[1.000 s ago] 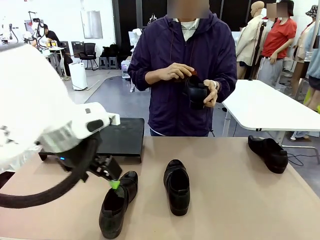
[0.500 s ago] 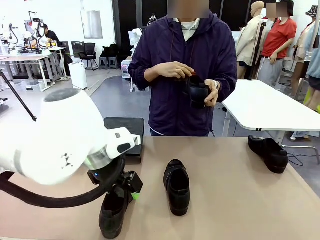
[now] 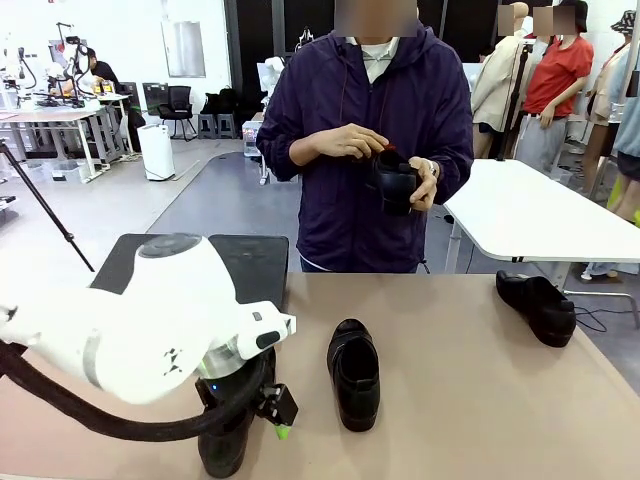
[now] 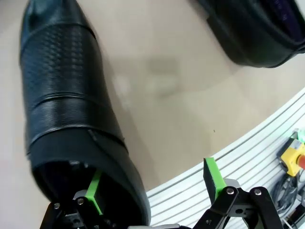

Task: Organize the shoes by placing them on the stand.
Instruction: Place the Shoe from the middle of the table onto the Shoes Stand.

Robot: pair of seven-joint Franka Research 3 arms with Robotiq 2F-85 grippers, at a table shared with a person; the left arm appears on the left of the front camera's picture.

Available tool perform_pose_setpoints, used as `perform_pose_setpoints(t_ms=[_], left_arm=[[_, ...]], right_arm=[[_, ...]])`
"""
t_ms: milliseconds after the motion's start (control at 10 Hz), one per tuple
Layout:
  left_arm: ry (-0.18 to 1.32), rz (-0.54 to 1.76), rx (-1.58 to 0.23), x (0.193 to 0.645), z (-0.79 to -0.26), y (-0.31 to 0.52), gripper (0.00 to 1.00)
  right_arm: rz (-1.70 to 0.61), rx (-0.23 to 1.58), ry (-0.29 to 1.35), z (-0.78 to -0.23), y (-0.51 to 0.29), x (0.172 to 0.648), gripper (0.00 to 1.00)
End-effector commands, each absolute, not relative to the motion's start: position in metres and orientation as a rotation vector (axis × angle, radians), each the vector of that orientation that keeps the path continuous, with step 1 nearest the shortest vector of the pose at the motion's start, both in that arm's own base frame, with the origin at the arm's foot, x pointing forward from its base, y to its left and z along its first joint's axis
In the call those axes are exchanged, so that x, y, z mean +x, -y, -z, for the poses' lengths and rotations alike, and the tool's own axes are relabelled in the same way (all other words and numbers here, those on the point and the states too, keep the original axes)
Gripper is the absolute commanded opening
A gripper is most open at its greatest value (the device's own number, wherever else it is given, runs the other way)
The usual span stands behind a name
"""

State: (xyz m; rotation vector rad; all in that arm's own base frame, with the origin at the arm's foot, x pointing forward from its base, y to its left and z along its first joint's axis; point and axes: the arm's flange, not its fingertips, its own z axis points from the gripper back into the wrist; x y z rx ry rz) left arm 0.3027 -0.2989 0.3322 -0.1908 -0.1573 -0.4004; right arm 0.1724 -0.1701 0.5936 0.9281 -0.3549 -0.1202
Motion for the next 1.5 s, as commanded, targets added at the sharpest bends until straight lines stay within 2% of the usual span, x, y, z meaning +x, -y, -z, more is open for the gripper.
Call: perform_pose_setpoints(t_ms=[0, 100, 200, 1000, 1400], left_arm=[[0.168, 0.375, -0.199, 0.309, -0.328, 0.309, 1.00], [0.169, 0.395, -0.177, 0.309, -0.326, 0.311, 0.40], [0.177, 0.402, -0.163, 0.309, -0.327, 0.312, 0.00], [0.206, 0.325, -0.132, 0.313, -0.333, 0.297, 0.00], [0.266, 0.304, -0.122, 0.305, -0.372, 0.275, 0.00]], right_arm=[[0.097, 0.948, 0.378, -0.597, 0.171, 0.173, 1.00], [0.097, 0.948, 0.378, -0.597, 0.171, 0.173, 1.00], [0.097, 0.948, 0.378, -0.597, 0.171, 0.173, 1.00], [0.097, 0.948, 0.378, -0.597, 0.171, 0.173, 1.00], [0.097, 0.948, 0.378, -0.597, 0.171, 0.173, 1.00]])
